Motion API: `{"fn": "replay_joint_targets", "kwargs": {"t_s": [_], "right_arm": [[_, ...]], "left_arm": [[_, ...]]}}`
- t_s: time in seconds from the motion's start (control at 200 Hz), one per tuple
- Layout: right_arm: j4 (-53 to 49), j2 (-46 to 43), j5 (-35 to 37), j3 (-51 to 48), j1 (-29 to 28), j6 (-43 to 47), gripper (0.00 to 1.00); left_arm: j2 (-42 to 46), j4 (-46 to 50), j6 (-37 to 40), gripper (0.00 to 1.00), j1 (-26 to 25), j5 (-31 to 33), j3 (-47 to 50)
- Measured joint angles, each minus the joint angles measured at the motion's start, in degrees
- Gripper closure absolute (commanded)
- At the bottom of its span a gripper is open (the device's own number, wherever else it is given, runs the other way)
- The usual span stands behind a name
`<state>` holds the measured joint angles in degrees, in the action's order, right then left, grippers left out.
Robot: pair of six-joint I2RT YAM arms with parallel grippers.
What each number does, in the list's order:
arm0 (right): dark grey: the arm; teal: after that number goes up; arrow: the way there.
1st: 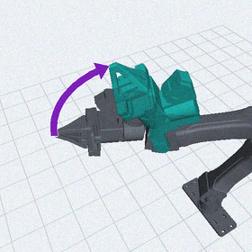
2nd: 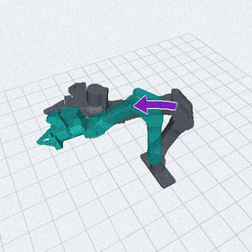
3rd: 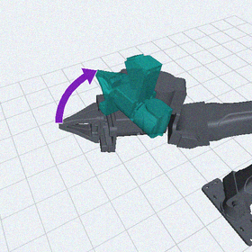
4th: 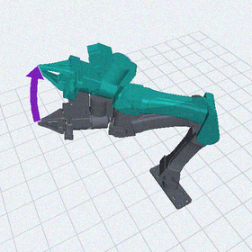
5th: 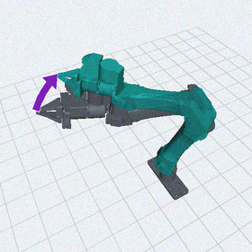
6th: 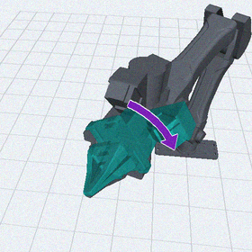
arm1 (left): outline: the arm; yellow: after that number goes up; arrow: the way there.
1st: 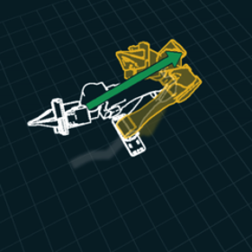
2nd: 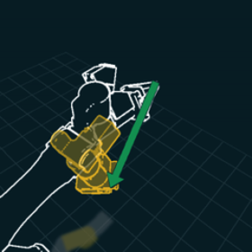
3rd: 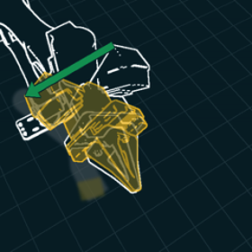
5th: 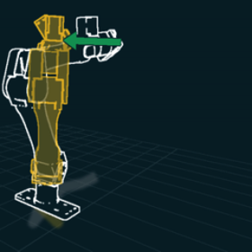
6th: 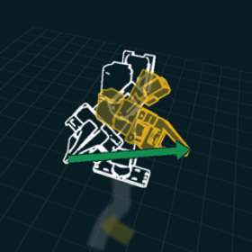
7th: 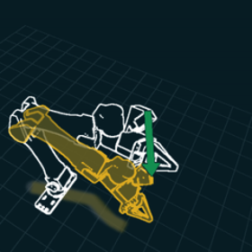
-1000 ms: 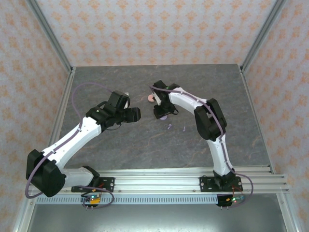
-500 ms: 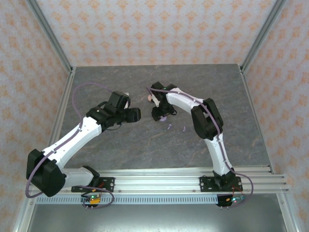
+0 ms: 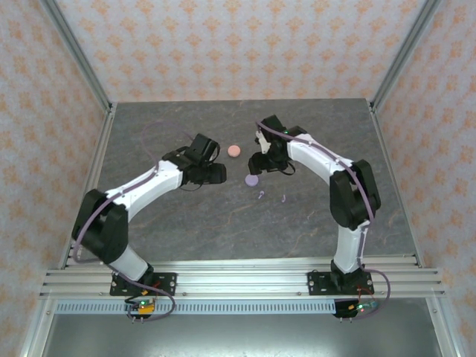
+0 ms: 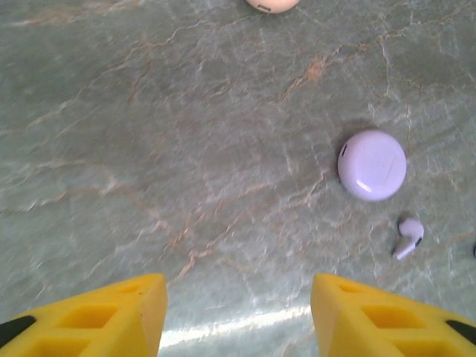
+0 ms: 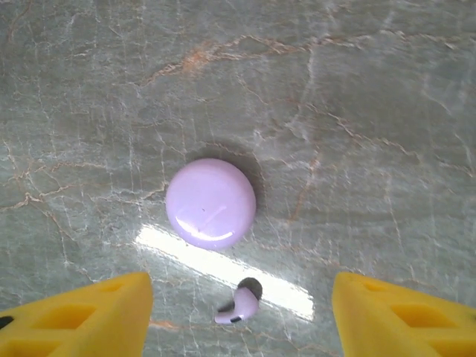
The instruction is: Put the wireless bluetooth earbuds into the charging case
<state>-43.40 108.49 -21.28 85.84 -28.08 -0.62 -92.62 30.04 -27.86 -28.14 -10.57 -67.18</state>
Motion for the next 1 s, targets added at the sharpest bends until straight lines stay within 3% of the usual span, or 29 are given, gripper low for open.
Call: {"fn": "replay_joint_targets", "kwargs": {"t_s": [0.25,0.45,0.651,1.001], "right_arm": [[1.4,-0.33,-0.07,-4.98,0.26,-4.59,0.53],[2.34,2.25,1.46,-4.96,0.26,-9.44,0.68],[2.4,5.62,1.77,-4.59,0.26,-11.41,0.72],[2.38,8.74,1.55,-1.38,0.26,-12.28,0.73]], "left_arm": [[-11.61,-4.13,0.2,0.72,0.0,-3.82,-7.58],[-19.06,-6.34,-0.81,0.77,0.0,-5.79,-12.0],[-23.91,-7.15,-1.6,0.82,-0.04,-7.17,-13.44],[-25.64,-7.39,-2.16,0.82,-1.9,-9.49,-13.79]]}}
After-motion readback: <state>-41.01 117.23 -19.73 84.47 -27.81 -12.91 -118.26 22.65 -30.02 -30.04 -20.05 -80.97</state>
